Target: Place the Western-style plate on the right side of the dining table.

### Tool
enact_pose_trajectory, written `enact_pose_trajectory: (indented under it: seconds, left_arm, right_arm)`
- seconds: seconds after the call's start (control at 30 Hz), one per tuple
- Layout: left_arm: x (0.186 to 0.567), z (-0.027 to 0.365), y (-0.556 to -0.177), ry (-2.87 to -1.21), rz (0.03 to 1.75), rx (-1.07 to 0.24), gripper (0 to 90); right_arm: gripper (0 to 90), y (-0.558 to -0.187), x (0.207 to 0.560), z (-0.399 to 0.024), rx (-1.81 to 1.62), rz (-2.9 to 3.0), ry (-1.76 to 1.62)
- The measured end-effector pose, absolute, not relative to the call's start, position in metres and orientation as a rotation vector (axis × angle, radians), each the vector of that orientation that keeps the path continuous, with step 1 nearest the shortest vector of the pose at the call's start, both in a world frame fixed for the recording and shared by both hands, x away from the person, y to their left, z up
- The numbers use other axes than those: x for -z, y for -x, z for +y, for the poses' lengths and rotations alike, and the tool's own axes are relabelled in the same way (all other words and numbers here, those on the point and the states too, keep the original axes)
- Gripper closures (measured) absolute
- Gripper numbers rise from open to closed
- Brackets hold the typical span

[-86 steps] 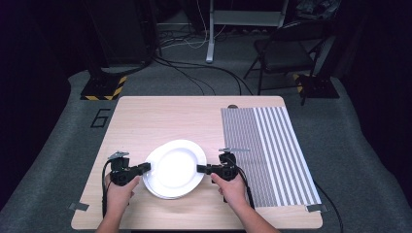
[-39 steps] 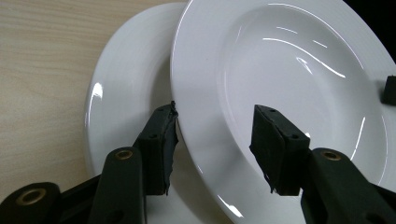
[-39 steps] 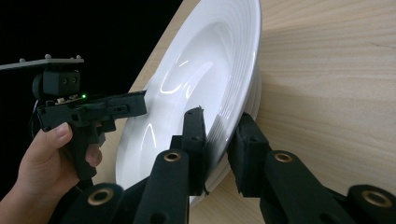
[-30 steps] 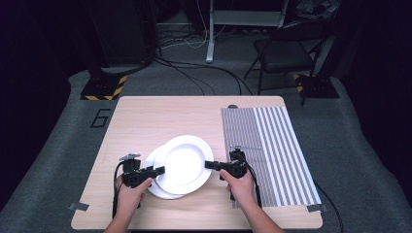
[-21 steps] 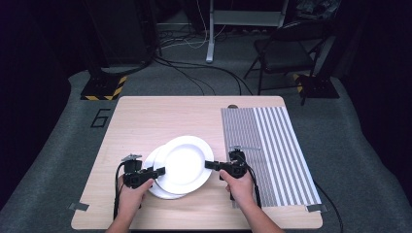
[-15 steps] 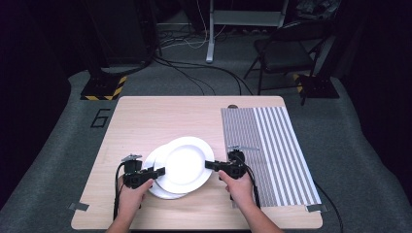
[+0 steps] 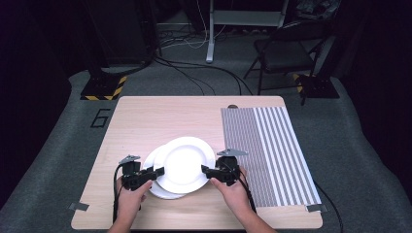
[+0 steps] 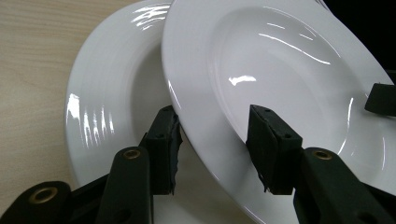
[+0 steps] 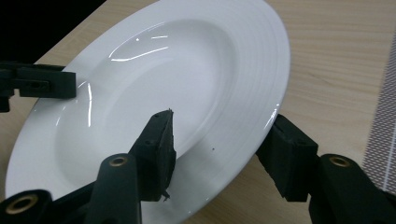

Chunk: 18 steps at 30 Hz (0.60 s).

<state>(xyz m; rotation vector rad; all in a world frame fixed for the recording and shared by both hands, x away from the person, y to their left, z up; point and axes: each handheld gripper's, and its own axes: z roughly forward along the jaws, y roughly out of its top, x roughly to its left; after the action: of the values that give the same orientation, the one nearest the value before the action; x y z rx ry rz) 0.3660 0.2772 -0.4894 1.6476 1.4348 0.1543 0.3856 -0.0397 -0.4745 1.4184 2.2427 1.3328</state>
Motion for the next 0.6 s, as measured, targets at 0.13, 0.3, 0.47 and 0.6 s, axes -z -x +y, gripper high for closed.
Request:
enact_pose_trajectory:
  seconds: [0.13,0.3,0.47,0.6]
  left_arm:
    - [0.488,0.276,-0.365,-1.646,1.438,-0.163,54.7]
    - [0.485,0.274,-0.36,-1.62,1.44,-0.199,54.7]
    - [0.485,0.263,-0.354,-1.606,1.475,-0.282,53.6]
    - [0.486,0.258,-0.351,-1.618,1.487,-0.351,53.3]
  right_arm:
    - [44.8,-0.382,0.476,-0.038,-1.339,2.195,-1.418]
    - [42.3,-0.38,0.48,-0.037,-1.348,2.165,-1.409]
    - [35.8,-0.376,0.483,-0.03,-1.323,2.141,-1.401]
    - [35.7,-0.374,0.484,-0.027,-1.328,2.106,-1.423]
